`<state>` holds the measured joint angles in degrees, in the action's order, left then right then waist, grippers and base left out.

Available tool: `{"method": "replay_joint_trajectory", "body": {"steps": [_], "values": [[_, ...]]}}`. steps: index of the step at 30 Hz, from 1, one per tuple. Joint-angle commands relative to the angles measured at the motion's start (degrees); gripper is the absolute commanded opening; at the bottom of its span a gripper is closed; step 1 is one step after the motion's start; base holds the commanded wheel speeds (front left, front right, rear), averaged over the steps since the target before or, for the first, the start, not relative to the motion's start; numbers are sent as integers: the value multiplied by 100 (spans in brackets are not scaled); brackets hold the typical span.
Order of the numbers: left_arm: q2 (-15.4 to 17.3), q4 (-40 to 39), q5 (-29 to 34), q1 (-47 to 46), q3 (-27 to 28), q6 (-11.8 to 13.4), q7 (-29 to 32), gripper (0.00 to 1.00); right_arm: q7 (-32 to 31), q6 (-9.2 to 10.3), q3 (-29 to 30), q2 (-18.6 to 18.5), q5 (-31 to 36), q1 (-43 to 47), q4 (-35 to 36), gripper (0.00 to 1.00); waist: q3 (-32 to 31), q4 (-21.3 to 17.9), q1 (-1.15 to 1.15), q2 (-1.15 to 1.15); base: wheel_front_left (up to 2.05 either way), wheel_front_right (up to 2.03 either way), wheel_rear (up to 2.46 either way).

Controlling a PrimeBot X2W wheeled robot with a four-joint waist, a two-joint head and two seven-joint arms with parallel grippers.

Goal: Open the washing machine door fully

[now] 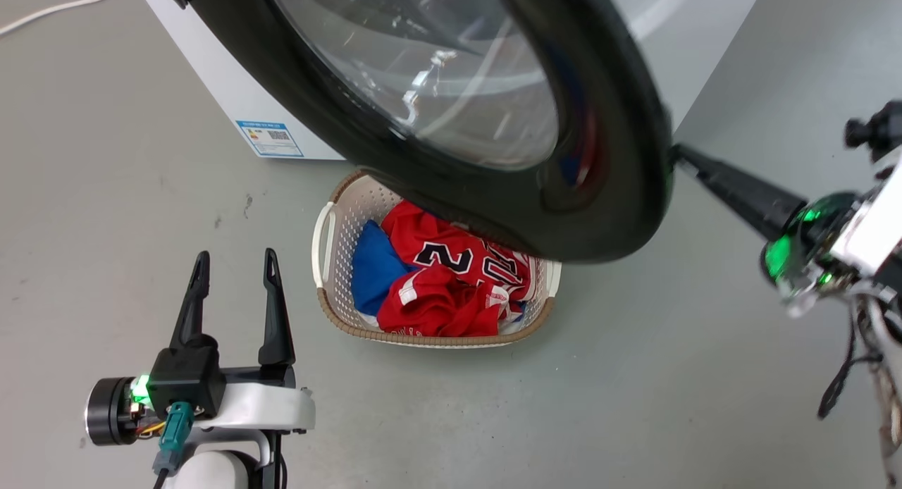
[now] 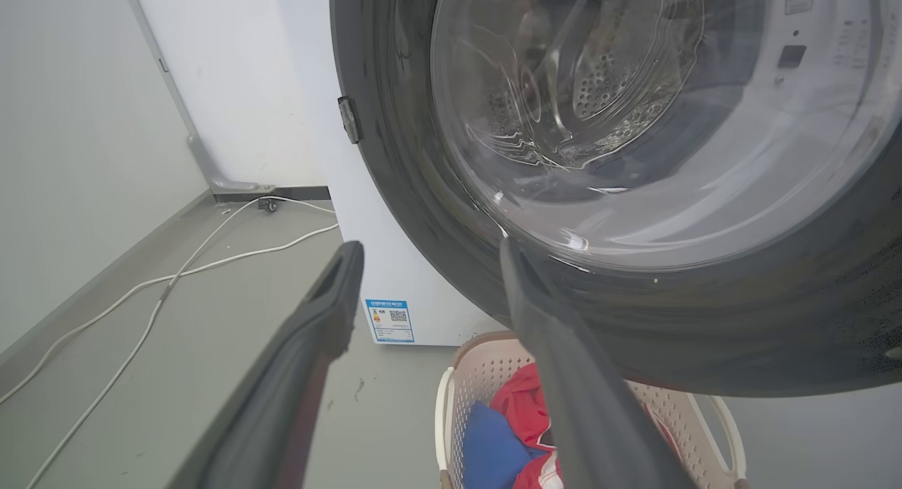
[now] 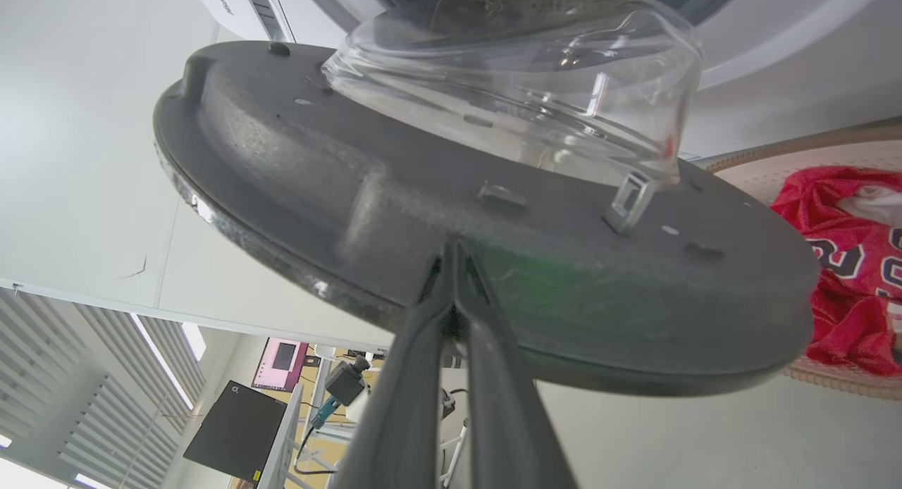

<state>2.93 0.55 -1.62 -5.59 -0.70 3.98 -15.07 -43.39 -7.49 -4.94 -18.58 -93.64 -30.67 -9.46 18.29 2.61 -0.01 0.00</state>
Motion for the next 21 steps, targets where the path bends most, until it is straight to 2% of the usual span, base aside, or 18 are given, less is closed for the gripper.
{"method": "replay_joint_trajectory", "body": {"steps": [1, 21], "values": [[-6, 13, 41, 74, 34, -18, -16, 100, -100, 0, -302, 353, -17, 190, 227, 0, -47, -12, 1, 0, 0, 0, 0], [-6, -49, -38, 394, -11, 101, -16, 100, 82, -1, -463, 863, 44, 1852, 1712, 0, -411, 93, 1, 0, 0, 0, 0]]}}
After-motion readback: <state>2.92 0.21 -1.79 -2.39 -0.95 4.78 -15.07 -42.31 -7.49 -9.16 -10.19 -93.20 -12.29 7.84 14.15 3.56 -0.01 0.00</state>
